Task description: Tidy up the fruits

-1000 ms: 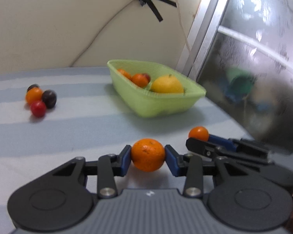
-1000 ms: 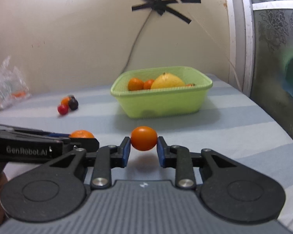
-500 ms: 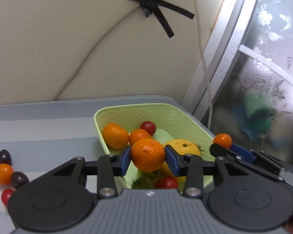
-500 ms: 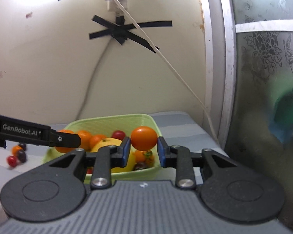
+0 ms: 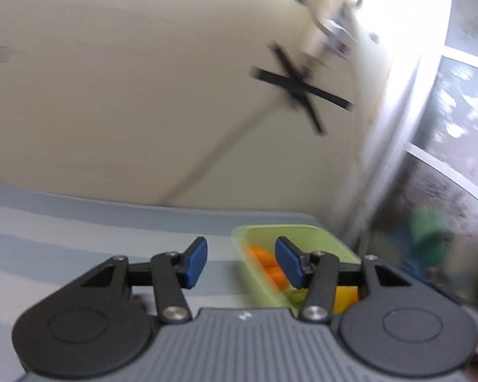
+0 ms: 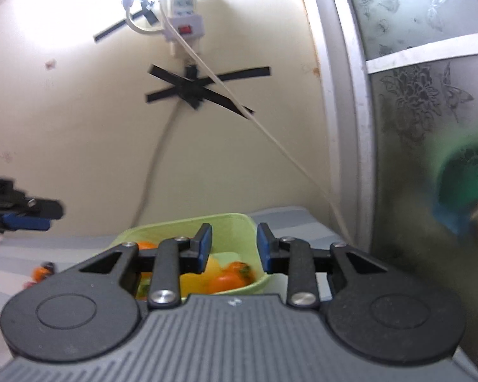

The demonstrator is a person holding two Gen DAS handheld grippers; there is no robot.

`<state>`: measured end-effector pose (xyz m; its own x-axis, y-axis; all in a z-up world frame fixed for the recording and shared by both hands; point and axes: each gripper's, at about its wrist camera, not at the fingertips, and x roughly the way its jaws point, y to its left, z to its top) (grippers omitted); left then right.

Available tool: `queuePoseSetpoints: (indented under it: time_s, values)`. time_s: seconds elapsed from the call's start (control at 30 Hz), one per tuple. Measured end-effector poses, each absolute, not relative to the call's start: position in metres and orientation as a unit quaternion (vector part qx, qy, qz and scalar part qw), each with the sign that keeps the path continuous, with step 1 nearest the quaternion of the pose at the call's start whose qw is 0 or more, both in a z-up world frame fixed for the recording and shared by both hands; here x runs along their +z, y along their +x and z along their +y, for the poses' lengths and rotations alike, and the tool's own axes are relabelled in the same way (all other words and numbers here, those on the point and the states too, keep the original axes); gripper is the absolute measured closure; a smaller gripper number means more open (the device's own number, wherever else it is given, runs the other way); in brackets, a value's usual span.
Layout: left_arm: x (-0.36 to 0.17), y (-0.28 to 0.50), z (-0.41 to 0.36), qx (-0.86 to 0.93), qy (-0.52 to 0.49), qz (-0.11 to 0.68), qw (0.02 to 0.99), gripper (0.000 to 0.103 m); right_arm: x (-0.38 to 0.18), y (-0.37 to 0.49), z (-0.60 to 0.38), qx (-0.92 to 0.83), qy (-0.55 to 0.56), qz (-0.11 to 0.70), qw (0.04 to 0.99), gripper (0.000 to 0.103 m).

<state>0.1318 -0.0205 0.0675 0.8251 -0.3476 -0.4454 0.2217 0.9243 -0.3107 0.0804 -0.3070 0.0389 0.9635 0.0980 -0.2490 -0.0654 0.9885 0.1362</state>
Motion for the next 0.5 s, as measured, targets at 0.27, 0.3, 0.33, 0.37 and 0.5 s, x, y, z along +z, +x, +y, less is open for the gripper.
queuePoseSetpoints:
  time_s: [0.27,0.3,0.33,0.37,0.5]
  values:
    - [0.028,0.102,0.062,-0.055,-0.154,0.304,0.939,0.054,0.038,0.059,-0.232,0.193,0.002,0.174,0.966,0.07]
    - [0.023,0.101,0.065,-0.059,-0.16,0.312,0.934,0.054,0.036,0.059,-0.22,0.208,-0.012,0.183,0.961,0.07]
    - [0.019,0.101,0.064,-0.065,-0.164,0.317,0.932,0.054,0.034,0.06,-0.207,0.221,-0.025,0.192,0.956,0.07]
    - [0.017,0.101,0.062,-0.072,-0.16,0.32,0.931,0.054,0.032,0.062,-0.196,0.229,-0.037,0.201,0.952,0.071]
    - [0.013,0.107,0.034,-0.09,-0.088,0.313,0.941,0.05,0.035,0.085,-0.168,0.247,-0.041,0.228,0.941,0.07]
